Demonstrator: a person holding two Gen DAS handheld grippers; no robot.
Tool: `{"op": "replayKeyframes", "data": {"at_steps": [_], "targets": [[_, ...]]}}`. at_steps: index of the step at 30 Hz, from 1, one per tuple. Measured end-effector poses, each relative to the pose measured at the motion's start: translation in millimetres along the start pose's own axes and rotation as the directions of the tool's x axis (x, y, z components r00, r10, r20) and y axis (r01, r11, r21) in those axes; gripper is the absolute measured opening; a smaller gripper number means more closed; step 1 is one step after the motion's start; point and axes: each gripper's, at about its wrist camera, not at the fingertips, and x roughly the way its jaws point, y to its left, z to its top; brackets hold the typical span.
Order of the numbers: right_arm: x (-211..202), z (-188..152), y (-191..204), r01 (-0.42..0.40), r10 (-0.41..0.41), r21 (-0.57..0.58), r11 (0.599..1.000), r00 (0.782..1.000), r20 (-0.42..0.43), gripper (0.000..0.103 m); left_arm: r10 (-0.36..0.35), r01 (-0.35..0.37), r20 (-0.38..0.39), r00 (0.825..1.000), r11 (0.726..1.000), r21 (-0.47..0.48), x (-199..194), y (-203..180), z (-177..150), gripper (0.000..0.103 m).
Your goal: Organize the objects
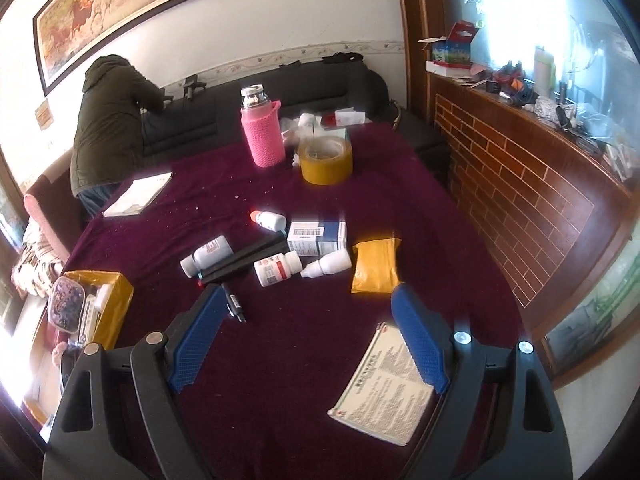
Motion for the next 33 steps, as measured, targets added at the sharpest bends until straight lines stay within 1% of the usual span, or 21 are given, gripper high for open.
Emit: {"op": "replayKeyframes", "data": {"at_steps": [2, 4, 6, 7, 8, 10, 11, 12, 13, 15, 16, 18, 21, 23, 24, 26, 28, 31, 33], "targets": [[-1.9, -9.6, 12.9, 0.038, -0.039, 0.037, 0.999, 0.999, 0.035, 0.085, -0.049, 0.050, -0.025, 0.998, 0.998, 0.035, -6.9, 7.4, -2.1, 0.100], [1.7, -18.3, 23.4, 0.052, -0.055, 0.087, 0.995, 0.998, 0.041, 0.085, -0.109, 0.114, -0.073, 0.991, 0.992, 0.062, -18.0, 19.6, -4.1, 0.100], [12.9, -25.6, 40.5, 0.054, -0.059, 0.146, 0.988, 0.998, 0.033, 0.085, -0.143, 0.150, -0.076, 0.987, 0.985, 0.089, -33.2, 34.4, -6.0, 0.101], [19.0, -27.3, 49.8, 0.060, -0.065, 0.165, 0.985, 0.998, 0.025, 0.085, -0.148, 0.155, -0.069, 0.987, 0.981, 0.118, -42.0, 42.2, -8.2, 0.101], [30.5, -28.4, 66.6, 0.066, -0.067, 0.184, 0.981, 0.998, 0.000, 0.085, -0.147, 0.156, -0.067, 0.987, 0.976, 0.155, -49.3, 48.5, -10.5, 0.101], [43.8, -28.1, 90.8, 0.055, -0.047, 0.185, 0.981, 0.998, -0.047, 0.085, -0.121, 0.128, -0.046, 0.992, 0.965, 0.228, -61.4, 59.6, -14.6, 0.101], [49.6, -27.4, 107.8, 0.037, -0.024, 0.180, 0.983, 0.997, -0.074, 0.085, -0.104, 0.107, -0.023, 0.994, 0.961, 0.255, -67.8, 64.8, -16.1, 0.101], [50.7, -27.2, 117.6, 0.036, -0.022, 0.174, 0.984, 0.996, -0.083, 0.085, -0.093, 0.091, -0.005, 0.996, 0.958, 0.272, -73.3, 68.9, -16.4, 0.101], [49.7, -27.3, 126.2, 0.039, -0.025, 0.166, 0.985, 0.996, -0.086, 0.085, -0.091, 0.087, 0.003, 0.996, 0.956, 0.279, -78.8, 72.4, -15.3, 0.101], [41.5, -27.8, 141.7, 0.033, -0.023, 0.144, 0.989, 0.997, -0.072, 0.085, -0.118, 0.112, 0.008, 0.993, 0.957, 0.267, -87.9, 78.1, -11.4, 0.101], [37.1, -28.2, 146.8, 0.034, -0.026, 0.125, 0.992, 0.998, -0.059, 0.085, -0.132, 0.122, 0.021, 0.991, 0.958, 0.258, -94.0, 81.0, -10.1, 0.101], [26.2, -29.3, 154.1, 0.056, -0.054, 0.084, 0.995, 0.998, -0.023, 0.085, -0.130, 0.110, 0.069, 0.989, 0.963, 0.245, -107.0, 83.9, -8.4, 0.101], [21.0, -33.3, 154.3, 0.050, -0.049, 0.070, 0.996, 0.998, -0.028, 0.085, -0.124, 0.098, 0.125, 0.984, 0.975, 0.197, -119.3, 86.7, -12.1, 0.101], [19.4, -37.0, 152.8, 0.024, -0.020, 0.063, 0.998, 0.998, -0.056, 0.085, -0.135, 0.113, 0.135, 0.982, 0.981, 0.160, -122.6, 84.0, -16.4, 0.101], [14.1, -41.2, 148.4, 0.019, -0.016, 0.052, 0.998, 0.998, -0.056, 0.085, -0.145, 0.125, 0.135, 0.980, 0.982, 0.144, -123.6, 80.7, -18.7, 0.101], [-0.1, -50.1, 138.0, 0.031, -0.030, 0.027, 0.999, 0.999, -0.026, 0.085, -0.155, 0.136, 0.134, 0.979, 0.981, 0.135, -123.6, 68.9, -24.2, 0.101], [-8.8, -57.5, 129.0, 0.036, -0.036, 0.009, 0.999, 0.999, -0.010, 0.085, -0.148, 0.129, 0.133, 0.980, 0.981, 0.143, -124.2, 56.2, -30.8, 0.101], [-11.5, -71.5, 108.3, 0.025, -0.025, -0.007, 1.000, 0.999, -0.027, 0.085, -0.138, 0.120, 0.112, 0.984, 0.980, 0.156, -118.6, 37.1, -41.9, 0.101], [-10.0, -80.9, 90.5, 0.012, -0.012, 0.000, 1.000, 0.999, -0.051, 0.085, -0.132, 0.119, 0.073, 0.988, 0.980, 0.161, -110.4, 26.2, -46.5, 0.101]]}}
